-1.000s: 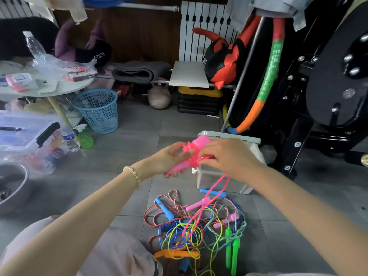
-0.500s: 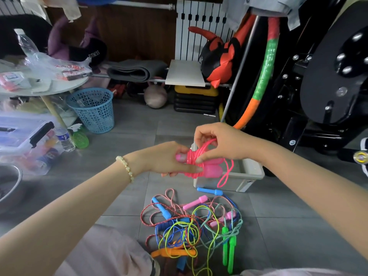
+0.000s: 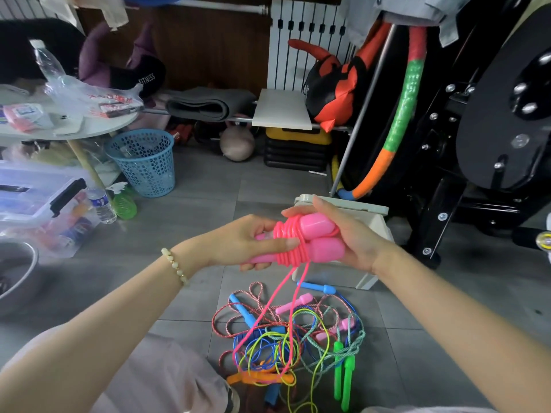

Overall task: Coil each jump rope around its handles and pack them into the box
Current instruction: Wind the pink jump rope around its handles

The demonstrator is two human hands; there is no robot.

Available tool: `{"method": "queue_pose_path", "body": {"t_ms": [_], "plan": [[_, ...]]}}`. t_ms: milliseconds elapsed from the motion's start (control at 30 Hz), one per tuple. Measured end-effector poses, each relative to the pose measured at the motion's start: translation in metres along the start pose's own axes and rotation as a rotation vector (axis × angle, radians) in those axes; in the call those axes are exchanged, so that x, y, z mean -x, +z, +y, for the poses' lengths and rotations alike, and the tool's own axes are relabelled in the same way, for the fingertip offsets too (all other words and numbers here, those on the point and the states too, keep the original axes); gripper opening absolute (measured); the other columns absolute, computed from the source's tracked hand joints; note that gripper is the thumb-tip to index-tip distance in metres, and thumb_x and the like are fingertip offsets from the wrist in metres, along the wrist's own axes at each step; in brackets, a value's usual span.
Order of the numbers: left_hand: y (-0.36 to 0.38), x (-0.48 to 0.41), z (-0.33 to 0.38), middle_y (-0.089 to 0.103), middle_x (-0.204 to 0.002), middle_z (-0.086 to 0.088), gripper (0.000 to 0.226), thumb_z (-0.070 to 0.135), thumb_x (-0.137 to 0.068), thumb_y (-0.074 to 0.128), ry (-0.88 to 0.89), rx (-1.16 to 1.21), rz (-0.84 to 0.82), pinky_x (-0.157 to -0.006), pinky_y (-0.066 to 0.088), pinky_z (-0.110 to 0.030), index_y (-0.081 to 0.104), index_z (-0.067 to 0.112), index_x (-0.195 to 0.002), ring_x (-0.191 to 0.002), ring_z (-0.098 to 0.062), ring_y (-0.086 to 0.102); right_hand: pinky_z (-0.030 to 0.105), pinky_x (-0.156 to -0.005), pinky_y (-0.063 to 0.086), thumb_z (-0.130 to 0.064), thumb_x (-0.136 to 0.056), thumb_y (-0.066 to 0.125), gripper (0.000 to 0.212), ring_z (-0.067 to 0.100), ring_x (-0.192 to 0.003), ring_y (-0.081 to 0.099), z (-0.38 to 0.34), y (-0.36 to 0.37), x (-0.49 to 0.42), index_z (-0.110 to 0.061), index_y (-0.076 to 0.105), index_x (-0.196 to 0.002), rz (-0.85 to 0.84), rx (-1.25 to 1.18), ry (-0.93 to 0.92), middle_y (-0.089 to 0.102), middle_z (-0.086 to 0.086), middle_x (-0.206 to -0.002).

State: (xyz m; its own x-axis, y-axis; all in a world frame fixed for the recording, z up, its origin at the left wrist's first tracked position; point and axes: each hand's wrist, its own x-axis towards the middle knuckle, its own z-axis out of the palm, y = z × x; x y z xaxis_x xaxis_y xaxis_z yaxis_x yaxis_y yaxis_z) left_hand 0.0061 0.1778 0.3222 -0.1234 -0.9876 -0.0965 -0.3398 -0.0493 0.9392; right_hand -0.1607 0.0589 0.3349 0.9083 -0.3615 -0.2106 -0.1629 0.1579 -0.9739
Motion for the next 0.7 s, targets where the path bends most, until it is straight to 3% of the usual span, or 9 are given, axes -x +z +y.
{"method": "queue_pose_path", "body": {"t_ms": [67, 167, 233, 300, 400, 500, 533, 600, 700], "plan": [[0.003, -0.001, -0.007, 0.053, -0.047, 0.002, 0.027, 0.038, -0.088, 0.057, -0.005, 0.056, 0.030, -0.040, 0.034, -0.019, 0.057, 0.012, -0.079, -0.033, -0.009, 0.039, 0.026, -0.080, 0.055, -0.052, -0.081, 0.041, 0.046, 0.015, -0.095, 0.067, 0.008, 0.004, 0.000, -0.023, 0.070, -0.102, 0.030, -0.047, -0.022, 0.072, 0.004, -0.103], [0.005, -0.004, -0.015, 0.055, -0.050, -0.001, 0.032, 0.044, -0.083, 0.060, -0.017, 0.090, 0.057, -0.038, 0.033, -0.017, 0.058, 0.012, -0.089, -0.033, -0.010, 0.040, 0.027, -0.088, 0.051, -0.063, -0.076, 0.055, 0.059, 0.019, -0.108, 0.063, 0.018, 0.003, 0.000, -0.019, 0.065, -0.115, 0.057, -0.119, -0.063, 0.067, 0.008, -0.117], [0.006, -0.005, -0.019, 0.056, -0.056, -0.004, 0.045, 0.049, -0.080, 0.062, -0.026, 0.166, 0.097, -0.037, 0.033, -0.017, 0.056, 0.022, -0.115, -0.038, -0.013, 0.042, 0.032, -0.093, 0.044, -0.066, -0.068, 0.064, 0.066, 0.026, -0.110, 0.055, 0.027, 0.002, -0.004, -0.020, 0.066, -0.116, 0.055, -0.220, -0.100, 0.061, 0.012, -0.121], [0.007, -0.008, -0.021, 0.057, -0.063, -0.004, 0.063, 0.049, -0.084, 0.064, -0.056, 0.249, 0.158, -0.037, 0.033, -0.018, 0.037, 0.037, -0.140, -0.048, -0.015, 0.046, 0.040, -0.090, 0.029, -0.069, -0.067, 0.066, 0.065, 0.028, -0.106, 0.036, 0.034, 0.002, -0.009, -0.026, 0.066, -0.115, 0.093, -0.284, -0.146, 0.049, 0.015, -0.120], [0.010, -0.012, -0.019, 0.056, -0.070, -0.002, 0.068, 0.044, -0.082, 0.057, -0.046, 0.317, 0.181, -0.038, 0.032, -0.018, 0.028, 0.046, -0.143, -0.055, -0.012, 0.050, 0.041, -0.087, 0.024, -0.075, -0.070, 0.058, 0.066, 0.023, -0.108, 0.024, 0.041, 0.004, -0.015, -0.030, 0.065, -0.118, 0.129, -0.313, -0.211, 0.044, 0.016, -0.121], [0.016, -0.016, -0.020, 0.055, -0.067, -0.002, 0.063, 0.044, -0.082, 0.056, -0.018, 0.391, 0.211, -0.037, 0.030, -0.017, 0.034, 0.045, -0.141, -0.053, -0.012, 0.048, 0.035, -0.077, 0.027, -0.080, -0.071, 0.048, 0.073, 0.022, -0.100, 0.029, 0.044, 0.006, -0.019, -0.027, 0.063, -0.119, 0.156, -0.240, -0.196, 0.047, 0.034, -0.124], [0.019, -0.017, -0.020, 0.054, -0.066, -0.002, 0.062, 0.044, -0.082, 0.056, -0.013, 0.410, 0.231, -0.037, 0.029, -0.017, 0.036, 0.044, -0.140, -0.052, -0.011, 0.047, 0.033, -0.073, 0.028, -0.081, -0.071, 0.045, 0.075, 0.022, -0.091, 0.033, 0.046, 0.007, -0.019, -0.024, 0.063, -0.115, 0.178, -0.176, -0.177, 0.051, 0.034, -0.112], [0.022, -0.019, -0.020, 0.054, -0.065, -0.001, 0.053, 0.043, -0.085, 0.055, -0.003, 0.417, 0.301, -0.037, 0.029, -0.016, 0.043, 0.041, -0.136, -0.050, -0.010, 0.046, 0.031, -0.066, 0.028, -0.084, -0.069, 0.042, 0.074, 0.018, -0.070, 0.034, 0.047, 0.009, -0.019, -0.018, 0.060, -0.099, 0.236, 0.014, -0.121, 0.048, 0.014, -0.078], [0.017, -0.023, -0.018, 0.055, -0.055, 0.003, 0.033, 0.034, -0.094, 0.053, -0.039, 0.342, 0.427, -0.037, 0.031, -0.017, 0.051, 0.033, -0.127, -0.041, -0.007, 0.044, 0.028, -0.063, 0.030, -0.064, -0.087, 0.036, 0.056, 0.011, -0.061, 0.034, 0.054, 0.012, -0.016, -0.012, 0.055, -0.083, 0.324, 0.259, -0.066, 0.038, -0.001, -0.065]]}}
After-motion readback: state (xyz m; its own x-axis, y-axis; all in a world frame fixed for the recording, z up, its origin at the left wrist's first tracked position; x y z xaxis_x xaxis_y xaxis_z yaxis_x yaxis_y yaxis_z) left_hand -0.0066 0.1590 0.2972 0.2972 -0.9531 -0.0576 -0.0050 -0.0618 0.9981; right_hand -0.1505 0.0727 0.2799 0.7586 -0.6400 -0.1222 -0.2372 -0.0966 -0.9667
